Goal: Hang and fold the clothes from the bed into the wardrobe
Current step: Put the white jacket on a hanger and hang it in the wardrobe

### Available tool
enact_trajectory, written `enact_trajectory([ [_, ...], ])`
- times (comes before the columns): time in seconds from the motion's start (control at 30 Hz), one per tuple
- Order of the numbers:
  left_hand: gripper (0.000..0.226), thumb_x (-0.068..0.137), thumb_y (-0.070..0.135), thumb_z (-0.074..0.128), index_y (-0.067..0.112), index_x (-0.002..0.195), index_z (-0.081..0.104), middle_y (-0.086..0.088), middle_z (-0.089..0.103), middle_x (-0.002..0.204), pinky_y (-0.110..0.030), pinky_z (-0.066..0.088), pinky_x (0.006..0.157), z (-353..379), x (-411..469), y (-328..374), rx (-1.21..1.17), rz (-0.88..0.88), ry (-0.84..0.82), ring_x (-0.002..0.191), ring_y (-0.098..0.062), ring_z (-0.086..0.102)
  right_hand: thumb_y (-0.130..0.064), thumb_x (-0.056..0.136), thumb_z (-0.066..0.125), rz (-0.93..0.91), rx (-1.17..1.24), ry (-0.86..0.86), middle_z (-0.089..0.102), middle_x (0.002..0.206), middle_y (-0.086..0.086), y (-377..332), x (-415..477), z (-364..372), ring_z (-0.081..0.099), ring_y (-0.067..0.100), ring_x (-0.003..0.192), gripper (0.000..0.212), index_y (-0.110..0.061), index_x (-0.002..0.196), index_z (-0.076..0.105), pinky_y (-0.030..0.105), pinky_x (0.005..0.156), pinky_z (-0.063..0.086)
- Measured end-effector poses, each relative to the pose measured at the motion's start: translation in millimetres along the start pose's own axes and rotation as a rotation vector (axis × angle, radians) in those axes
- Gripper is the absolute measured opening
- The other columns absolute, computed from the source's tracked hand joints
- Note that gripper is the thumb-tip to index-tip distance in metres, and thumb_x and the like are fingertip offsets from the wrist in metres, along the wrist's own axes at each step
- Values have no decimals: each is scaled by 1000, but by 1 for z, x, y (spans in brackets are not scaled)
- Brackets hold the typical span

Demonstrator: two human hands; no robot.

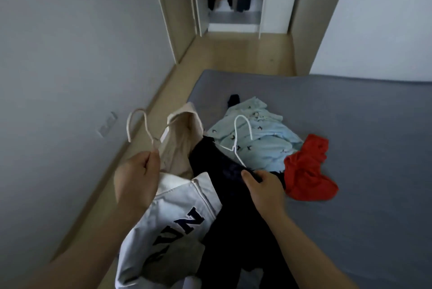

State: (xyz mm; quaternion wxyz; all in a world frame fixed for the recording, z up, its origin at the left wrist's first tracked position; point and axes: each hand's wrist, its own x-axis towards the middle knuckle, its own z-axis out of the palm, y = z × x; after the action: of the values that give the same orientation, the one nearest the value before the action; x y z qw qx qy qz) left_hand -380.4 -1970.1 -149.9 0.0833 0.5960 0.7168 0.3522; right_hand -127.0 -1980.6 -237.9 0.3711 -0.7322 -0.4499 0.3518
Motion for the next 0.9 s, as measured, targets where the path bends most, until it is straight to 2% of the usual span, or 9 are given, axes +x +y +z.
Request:
enact_trajectory([
  [0.13, 47, 89, 38, 40, 14, 49, 32, -1, 33, 40, -25, 25, 44, -64, 14, 8, -22, 30, 144, 40, -16, 37, -43, 86, 62, -92, 40, 14, 46, 48, -5, -79, -11, -7, 46, 13, 48, 45, -20, 51, 44, 30, 49, 33],
  [0.23, 47, 88, 38, 39, 16, 48, 28, 0, 30, 40, -25, 24, 43, -114, 20, 9, -44, 47, 224, 40, -13, 35, -43, 87, 61, -168, 70, 79, 40, 45, -6, -136, -24, -19, 40, 11, 44, 48, -20, 50, 40, 29, 47, 29],
  [0.37, 48, 88, 42, 39, 14, 50, 31, -1, 32, 42, -26, 28, 45, -178, 19, 9, -70, 117, 263, 43, -15, 38, -42, 90, 58, -291, 59, 168, 47, 49, -1, -200, -55, -33, 47, 15, 49, 48, -14, 53, 45, 29, 47, 32],
  [0.47, 49, 88, 43, 41, 12, 50, 30, -1, 28, 42, -29, 29, 45, -232, 12, 5, -118, 143, 318, 42, -15, 34, -42, 91, 57, -328, 121, 220, 62, 64, 10, -236, -86, -41, 59, 28, 65, 43, -6, 68, 62, 29, 51, 32],
  [0.53, 50, 88, 43, 42, 11, 51, 31, 0, 27, 43, -33, 30, 47, -266, 4, -1, -136, 177, 344, 44, -17, 32, -41, 91, 57, -331, 188, 271, 62, 66, 7, -261, -109, -45, 60, 30, 70, 40, -7, 71, 63, 31, 52, 34],
  [0.63, 50, 88, 42, 43, 10, 51, 34, -1, 29, 45, -36, 34, 48, -306, -7, -5, -175, 229, 354, 45, -19, 33, -41, 91, 57, -343, 232, 294, 56, 63, 2, -297, -142, -49, 56, 26, 65, 36, -12, 68, 58, 32, 55, 34],
  [0.8, 49, 88, 40, 45, 16, 48, 29, 2, 24, 44, -26, 25, 46, -357, -31, -13, -188, 339, 344, 43, -12, 29, -42, 89, 60, -446, 189, 316, 51, 53, -1, -348, -194, -47, 47, 12, 47, 38, -14, 63, 54, 23, 36, 27],
  [0.9, 50, 88, 39, 47, 19, 47, 27, 0, 24, 43, -24, 25, 46, -383, -41, -21, -109, 405, 337, 43, -12, 31, -57, 80, 63, -456, 138, 278, 58, 60, -1, -366, -215, -36, 53, 14, 54, 43, -15, 70, 60, 23, 45, 33],
])
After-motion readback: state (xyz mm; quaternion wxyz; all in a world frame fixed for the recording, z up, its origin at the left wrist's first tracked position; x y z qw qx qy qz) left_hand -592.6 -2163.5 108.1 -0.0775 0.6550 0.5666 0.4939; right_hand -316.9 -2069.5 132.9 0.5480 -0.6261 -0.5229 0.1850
